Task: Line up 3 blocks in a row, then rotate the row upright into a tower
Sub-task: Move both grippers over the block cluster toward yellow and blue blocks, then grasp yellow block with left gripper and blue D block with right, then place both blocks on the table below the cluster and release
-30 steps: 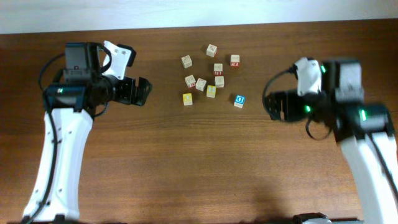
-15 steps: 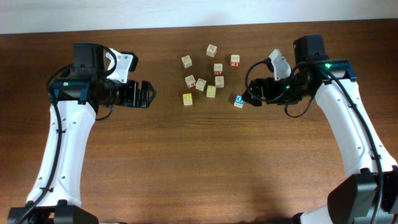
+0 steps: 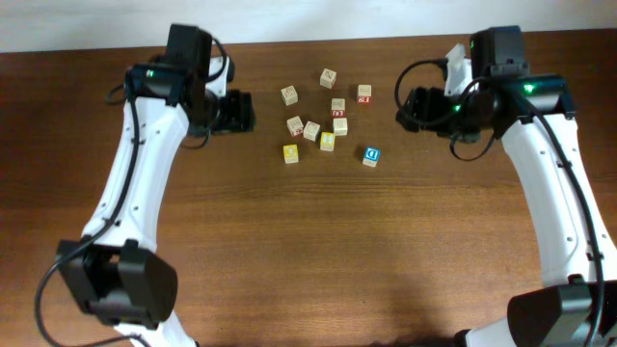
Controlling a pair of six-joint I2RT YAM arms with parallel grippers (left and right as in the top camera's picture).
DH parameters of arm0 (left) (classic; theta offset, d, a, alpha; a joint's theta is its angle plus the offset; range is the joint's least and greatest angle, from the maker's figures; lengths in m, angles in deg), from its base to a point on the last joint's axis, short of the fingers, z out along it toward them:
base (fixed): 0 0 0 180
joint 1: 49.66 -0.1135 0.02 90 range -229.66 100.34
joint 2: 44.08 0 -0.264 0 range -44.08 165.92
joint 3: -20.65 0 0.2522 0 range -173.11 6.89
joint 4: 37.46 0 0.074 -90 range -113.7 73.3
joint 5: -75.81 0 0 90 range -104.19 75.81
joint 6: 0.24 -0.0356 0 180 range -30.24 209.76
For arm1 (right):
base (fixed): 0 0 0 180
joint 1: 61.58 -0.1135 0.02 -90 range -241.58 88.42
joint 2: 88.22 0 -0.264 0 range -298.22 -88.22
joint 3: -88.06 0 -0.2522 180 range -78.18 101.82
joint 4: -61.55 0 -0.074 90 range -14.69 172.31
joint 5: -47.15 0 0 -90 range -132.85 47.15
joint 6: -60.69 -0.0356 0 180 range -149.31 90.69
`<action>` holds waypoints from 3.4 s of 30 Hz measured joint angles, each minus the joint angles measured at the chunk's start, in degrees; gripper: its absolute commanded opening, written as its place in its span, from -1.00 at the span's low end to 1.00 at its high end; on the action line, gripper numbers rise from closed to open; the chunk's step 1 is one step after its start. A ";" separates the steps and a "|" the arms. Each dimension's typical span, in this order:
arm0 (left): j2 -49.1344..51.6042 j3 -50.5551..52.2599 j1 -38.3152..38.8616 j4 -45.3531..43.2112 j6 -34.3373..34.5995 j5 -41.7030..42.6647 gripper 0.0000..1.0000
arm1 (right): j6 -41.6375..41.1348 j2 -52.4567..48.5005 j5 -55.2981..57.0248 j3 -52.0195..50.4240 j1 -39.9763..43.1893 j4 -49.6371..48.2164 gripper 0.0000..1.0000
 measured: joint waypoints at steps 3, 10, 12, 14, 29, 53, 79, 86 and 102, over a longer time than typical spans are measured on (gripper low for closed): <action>3.13 -2.21 0.04 0.00 2.95 0.35 0.15 | -3.74 -2.21 1.64 0.98 0.00 -0.22 0.60; 9.77 -2.25 0.98 -0.24 6.16 0.57 0.15 | -7.63 -14.84 2.86 1.01 -0.83 -4.04 0.36; 9.94 -2.25 1.05 -1.03 6.36 0.48 0.15 | -8.68 -18.14 3.19 1.01 -1.88 -5.77 0.32; 9.94 -2.27 1.05 -2.27 6.43 -0.20 0.17 | -9.22 -20.06 3.39 1.01 -2.91 -7.78 0.32; 16.44 -2.29 4.68 -7.32 6.84 -2.23 -0.04 | -14.84 -26.69 9.14 1.01 -8.70 -10.75 0.17; 22.12 -2.29 12.55 -10.10 6.10 -5.73 -0.13 | -14.93 -31.19 11.04 0.68 -10.25 -10.60 -0.37; 25.64 -2.82 14.08 -7.93 4.13 -8.09 -0.82 | -14.91 -31.17 10.99 0.92 -10.25 -6.58 -0.73; 25.66 -7.28 14.08 3.69 4.15 -8.09 -0.62 | -14.64 -31.17 9.16 1.07 -10.25 0.63 -0.73; 25.66 -3.65 14.08 11.37 4.17 -8.09 -0.38 | -8.41 -31.17 7.04 0.85 -16.57 11.34 -0.71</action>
